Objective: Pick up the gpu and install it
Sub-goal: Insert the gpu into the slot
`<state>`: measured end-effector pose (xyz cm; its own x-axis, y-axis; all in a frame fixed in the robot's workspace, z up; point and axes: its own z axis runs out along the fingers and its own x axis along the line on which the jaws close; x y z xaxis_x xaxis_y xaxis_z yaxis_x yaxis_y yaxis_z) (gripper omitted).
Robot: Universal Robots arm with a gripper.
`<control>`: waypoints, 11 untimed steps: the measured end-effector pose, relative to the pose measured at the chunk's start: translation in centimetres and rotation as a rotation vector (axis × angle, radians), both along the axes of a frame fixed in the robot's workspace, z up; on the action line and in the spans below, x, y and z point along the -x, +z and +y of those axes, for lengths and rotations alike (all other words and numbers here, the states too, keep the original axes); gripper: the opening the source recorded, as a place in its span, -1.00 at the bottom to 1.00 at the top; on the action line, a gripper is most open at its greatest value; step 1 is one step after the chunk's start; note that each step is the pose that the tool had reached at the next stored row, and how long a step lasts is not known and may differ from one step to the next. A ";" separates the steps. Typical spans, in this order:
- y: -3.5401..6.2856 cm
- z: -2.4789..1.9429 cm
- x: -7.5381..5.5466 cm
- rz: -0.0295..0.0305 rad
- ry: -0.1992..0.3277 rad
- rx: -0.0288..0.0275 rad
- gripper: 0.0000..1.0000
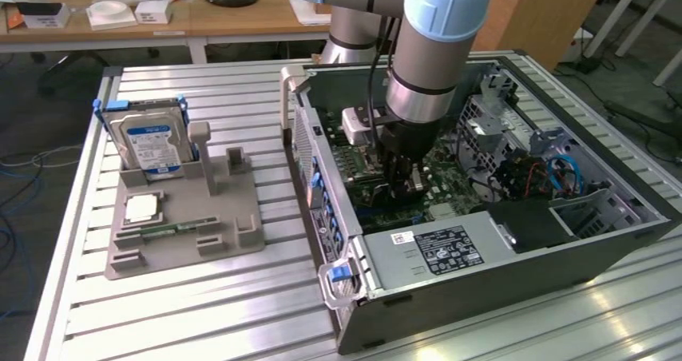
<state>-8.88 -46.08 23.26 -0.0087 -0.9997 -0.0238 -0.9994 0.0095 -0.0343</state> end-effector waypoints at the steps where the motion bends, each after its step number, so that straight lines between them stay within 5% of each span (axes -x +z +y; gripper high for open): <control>1: -0.13 0.04 0.0 -0.0015 0.000 -0.0038 -0.46; 11: 0.85 0.00 0.0 -0.0034 0.000 0.0001 -0.33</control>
